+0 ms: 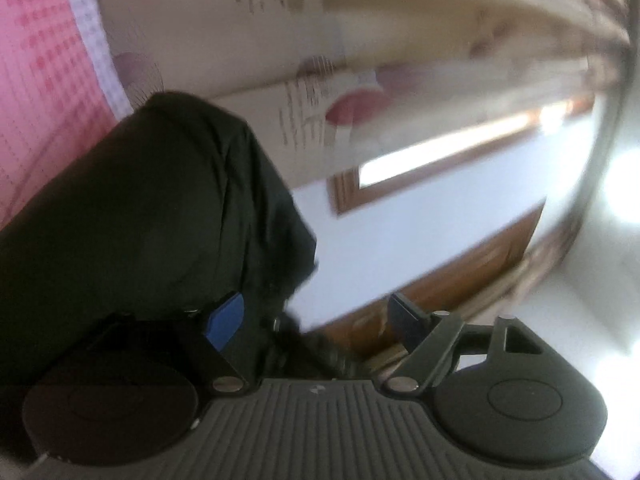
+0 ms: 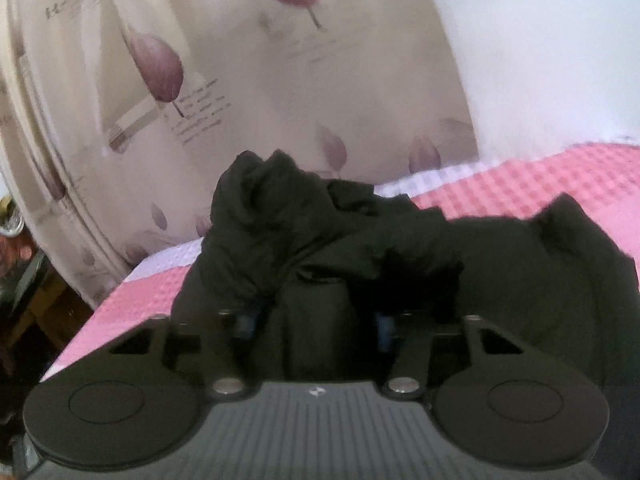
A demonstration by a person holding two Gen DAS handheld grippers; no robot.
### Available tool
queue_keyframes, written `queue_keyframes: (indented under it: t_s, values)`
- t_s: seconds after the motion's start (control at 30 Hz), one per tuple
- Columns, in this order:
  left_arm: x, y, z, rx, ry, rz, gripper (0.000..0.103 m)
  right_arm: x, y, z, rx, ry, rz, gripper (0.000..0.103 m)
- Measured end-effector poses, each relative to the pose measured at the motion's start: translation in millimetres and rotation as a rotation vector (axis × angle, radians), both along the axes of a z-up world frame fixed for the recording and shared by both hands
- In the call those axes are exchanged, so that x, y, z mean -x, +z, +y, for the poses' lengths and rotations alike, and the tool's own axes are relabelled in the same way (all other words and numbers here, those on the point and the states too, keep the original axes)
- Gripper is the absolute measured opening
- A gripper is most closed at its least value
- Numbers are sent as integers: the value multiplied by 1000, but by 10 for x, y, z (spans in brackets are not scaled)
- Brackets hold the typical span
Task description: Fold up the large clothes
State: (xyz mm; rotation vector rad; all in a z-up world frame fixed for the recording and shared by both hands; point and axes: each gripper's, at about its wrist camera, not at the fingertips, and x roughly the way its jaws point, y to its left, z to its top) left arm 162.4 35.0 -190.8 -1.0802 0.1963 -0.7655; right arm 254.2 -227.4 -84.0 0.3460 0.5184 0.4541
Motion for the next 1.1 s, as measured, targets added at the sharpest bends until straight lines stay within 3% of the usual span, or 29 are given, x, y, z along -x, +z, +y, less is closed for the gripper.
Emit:
queue_keyframes:
  t_s: [0.1,0.2,0.37,0.47,0.53,0.6,0.67,0.73,0.83,0.9,0.93,1.0,1.1]
  values:
    - [22,0,-95,-70,-23,-30,79,-113,75,-30,-5,21,-12,20]
    - [25,50,-150,-47,-37,-26,84,-153,275,-82,-8,25,-52,11]
    - [104,228,-320,-86,-40,-92,103,-122,578,-384,-33,5,-139,8]
    - [18,170,-466,-153,-74,-74,103,-173,409,-583,-27,-32,-99,8]
    - [-40,64,-526,-155,-88,-47,102,-209,199,-646,-47,-18,-54,8]
    - [-51,-14,-544,-147,-85,-62,102,-242,41,-723,-74,-38,5,12]
    - [-56,-50,-551,-146,-86,-79,102,-234,-37,-889,-127,-79,37,25]
    - [-65,-59,-557,-163,-96,-87,102,-137,35,-1063,-128,-173,2,40]
    - [-69,-67,-549,-164,-96,-106,103,29,300,-1169,-109,-222,-87,40]
    - [-46,-80,-557,-172,-90,-121,103,115,532,-1053,-73,-151,-144,47]
    - [-39,-78,-566,-177,-89,-127,103,107,613,-931,-57,-92,-147,67]
    - [-8,-80,-591,-192,-80,-146,103,26,711,-578,20,-2,-130,88]
    - [26,-79,-611,-221,-74,-166,103,-284,615,-3,223,63,-36,86]
